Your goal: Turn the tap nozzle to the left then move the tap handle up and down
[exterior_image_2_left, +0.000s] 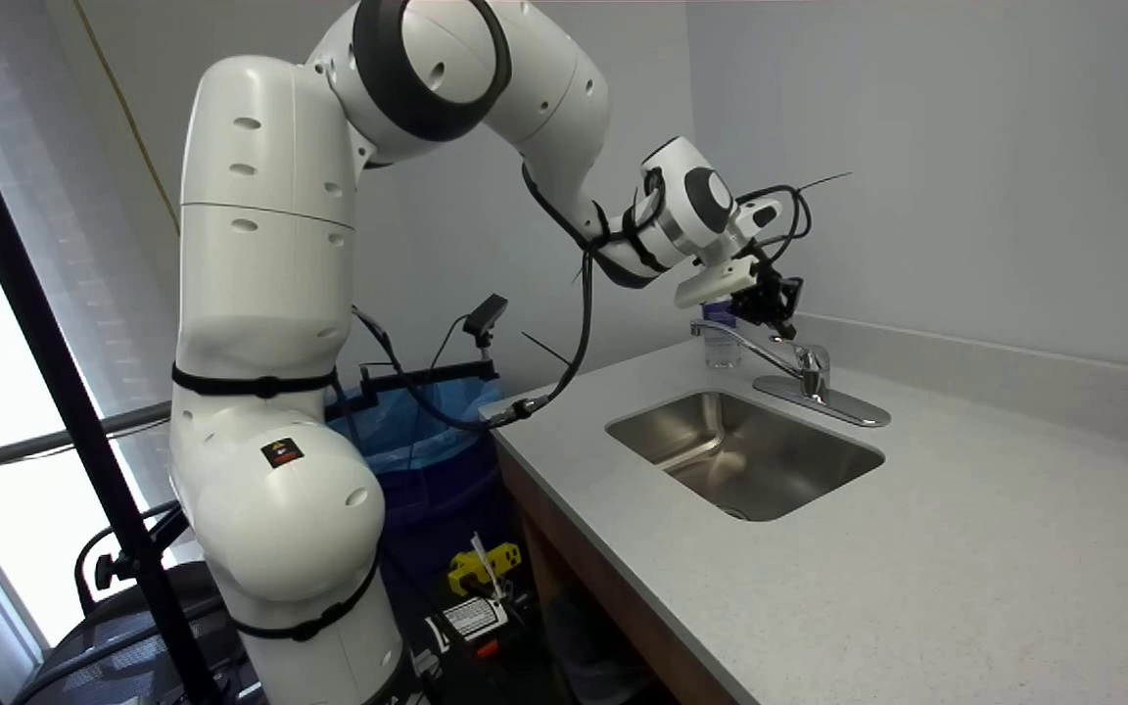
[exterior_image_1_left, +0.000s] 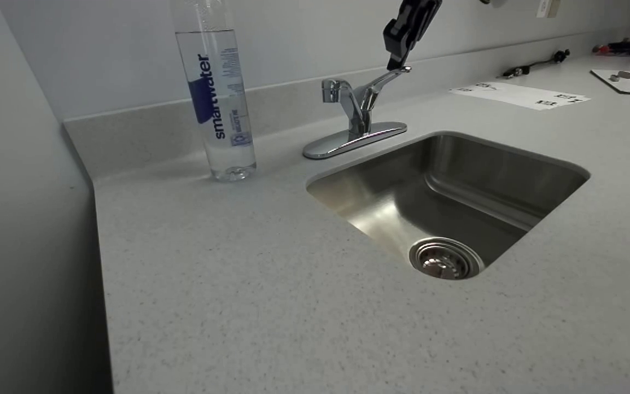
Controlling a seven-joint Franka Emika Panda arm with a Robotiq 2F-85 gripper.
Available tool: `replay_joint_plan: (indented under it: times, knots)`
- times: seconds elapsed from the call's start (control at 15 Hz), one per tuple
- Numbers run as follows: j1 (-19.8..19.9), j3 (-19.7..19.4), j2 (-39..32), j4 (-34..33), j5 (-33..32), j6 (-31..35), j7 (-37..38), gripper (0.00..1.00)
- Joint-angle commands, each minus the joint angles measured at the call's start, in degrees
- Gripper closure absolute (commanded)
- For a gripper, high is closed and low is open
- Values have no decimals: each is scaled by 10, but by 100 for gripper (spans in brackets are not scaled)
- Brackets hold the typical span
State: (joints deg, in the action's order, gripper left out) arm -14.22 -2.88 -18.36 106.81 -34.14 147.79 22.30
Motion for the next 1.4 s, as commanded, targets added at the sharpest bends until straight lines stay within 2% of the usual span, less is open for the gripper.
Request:
replay_joint_plan:
  times: [0.0, 0.27, 1.07, 1.33]
  knots:
    - [2, 8, 33, 55, 5, -25, -17, 100]
    - [0, 7, 39, 61, -9, -18, -10, 100]
    - [0, -14, 23, 23, -172, 33, 108, 100]
    - [-2, -28, 39, 18, -194, 57, 145, 100]
